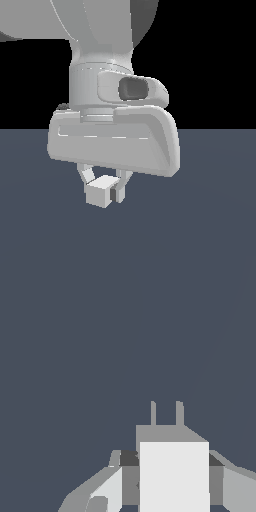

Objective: Plug the charger into the wall socket.

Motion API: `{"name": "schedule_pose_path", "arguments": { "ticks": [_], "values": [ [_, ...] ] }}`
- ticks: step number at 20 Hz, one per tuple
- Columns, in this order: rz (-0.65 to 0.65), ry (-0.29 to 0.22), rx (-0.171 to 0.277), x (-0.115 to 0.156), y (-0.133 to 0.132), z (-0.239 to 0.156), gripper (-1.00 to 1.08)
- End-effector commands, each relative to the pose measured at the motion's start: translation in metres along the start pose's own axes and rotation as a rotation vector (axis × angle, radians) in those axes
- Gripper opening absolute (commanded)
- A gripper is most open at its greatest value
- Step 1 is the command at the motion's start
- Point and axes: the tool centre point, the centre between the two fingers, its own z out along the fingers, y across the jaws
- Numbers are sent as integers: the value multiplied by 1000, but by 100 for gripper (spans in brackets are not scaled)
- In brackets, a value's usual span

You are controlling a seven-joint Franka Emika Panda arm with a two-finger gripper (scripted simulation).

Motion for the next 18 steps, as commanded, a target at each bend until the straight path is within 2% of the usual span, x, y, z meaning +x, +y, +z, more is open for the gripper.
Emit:
{"name": "schedule_pose_path", "arguments": {
  "ticks": [1, 9, 18],
  "values": [
    [0, 0, 0, 0, 0, 0, -100],
    [-13, 0, 0, 5, -2, -3, -100],
    [-103, 1, 0, 38, -21, -26, -100]
  ]
}}
